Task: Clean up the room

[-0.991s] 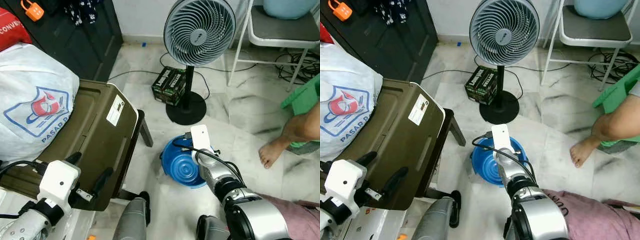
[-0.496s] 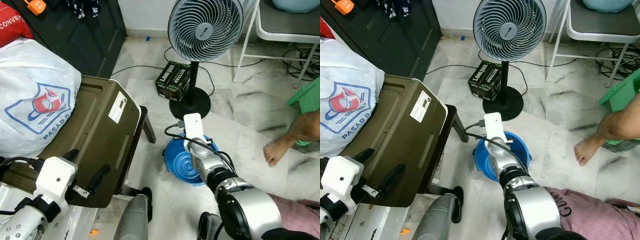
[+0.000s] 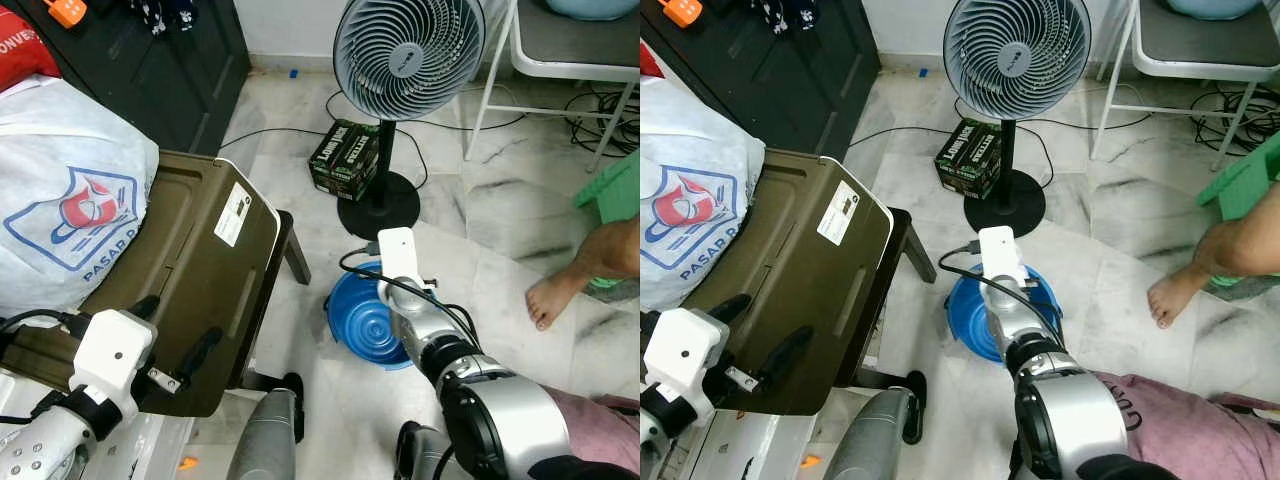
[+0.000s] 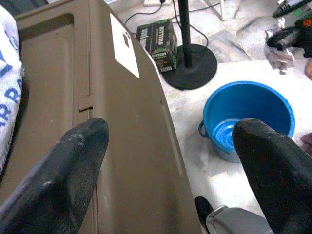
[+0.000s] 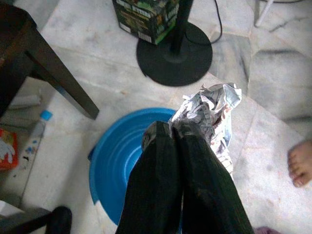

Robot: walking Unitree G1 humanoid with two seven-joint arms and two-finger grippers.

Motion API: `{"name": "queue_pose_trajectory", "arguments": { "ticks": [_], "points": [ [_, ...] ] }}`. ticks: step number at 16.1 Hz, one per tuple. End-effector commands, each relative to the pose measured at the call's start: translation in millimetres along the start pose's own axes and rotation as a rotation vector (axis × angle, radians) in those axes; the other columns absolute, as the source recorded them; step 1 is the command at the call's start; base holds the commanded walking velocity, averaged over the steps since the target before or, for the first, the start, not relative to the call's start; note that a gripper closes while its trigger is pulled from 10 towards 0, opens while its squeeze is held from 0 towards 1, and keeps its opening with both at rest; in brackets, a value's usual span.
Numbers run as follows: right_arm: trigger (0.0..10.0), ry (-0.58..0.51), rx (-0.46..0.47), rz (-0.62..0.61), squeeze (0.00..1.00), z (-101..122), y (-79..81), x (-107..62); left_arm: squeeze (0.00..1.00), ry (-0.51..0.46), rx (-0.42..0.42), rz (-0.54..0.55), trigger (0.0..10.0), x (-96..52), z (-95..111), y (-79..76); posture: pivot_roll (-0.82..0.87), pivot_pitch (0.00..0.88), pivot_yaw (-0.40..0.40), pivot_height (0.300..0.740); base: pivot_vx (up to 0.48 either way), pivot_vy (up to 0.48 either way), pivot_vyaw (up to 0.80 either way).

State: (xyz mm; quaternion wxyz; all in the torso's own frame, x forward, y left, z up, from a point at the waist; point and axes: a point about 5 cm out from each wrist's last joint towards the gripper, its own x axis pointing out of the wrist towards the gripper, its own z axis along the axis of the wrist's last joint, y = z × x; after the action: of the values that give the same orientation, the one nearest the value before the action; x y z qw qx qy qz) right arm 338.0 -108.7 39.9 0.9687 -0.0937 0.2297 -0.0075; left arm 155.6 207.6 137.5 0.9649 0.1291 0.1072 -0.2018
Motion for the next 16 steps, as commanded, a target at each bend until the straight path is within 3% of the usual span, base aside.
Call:
{"name": "queue_pose_trajectory", "arguments": {
  "ticks": [1, 9, 10, 11, 16],
  "points": [
    [10.0, 0.046, -0.003, 0.006, 0.00, -15.1, 4.4, -3.6, 0.00, 0.021, 0.006, 0.004, 10.0, -2.6, -1.7, 0.5, 0.36, 0.312, 0.124, 0.740, 0.000, 0.000, 0.00],
    [10.0, 0.033, 0.017, 0.005, 0.00, -17.6, 4.8, -4.9, 0.00, 0.010, 0.004, -0.002, 10.0, 3.2, -0.7, 0.7, 0.35, 0.304, 0.124, 0.740, 0.000, 0.000, 0.00],
    [10.0, 0.030, 0.019, 0.004, 0.65, -17.2, 4.7, -4.8, 0.00, 0.009, 0.003, -0.001, 10.0, 3.6, -0.5, 0.8, 0.35, 0.303, 0.123, 0.740, 0.000, 0.000, 0.00],
    [10.0, 0.030, 0.019, 0.002, 1.00, -17.1, 4.5, -4.8, 0.00, 0.009, 0.003, -0.001, 10.0, 3.8, -0.5, 0.9, 0.35, 0.302, 0.123, 0.740, 0.000, 0.000, 0.00],
    [10.0, 0.018, 0.024, -0.005, 1.00, -13.6, 3.0, -3.9, 0.00, 0.010, 0.007, -0.001, 10.0, 5.5, -0.9, 2.7, 0.34, 0.295, 0.127, 0.740, 0.000, 0.000, 0.00]
  ]
}}
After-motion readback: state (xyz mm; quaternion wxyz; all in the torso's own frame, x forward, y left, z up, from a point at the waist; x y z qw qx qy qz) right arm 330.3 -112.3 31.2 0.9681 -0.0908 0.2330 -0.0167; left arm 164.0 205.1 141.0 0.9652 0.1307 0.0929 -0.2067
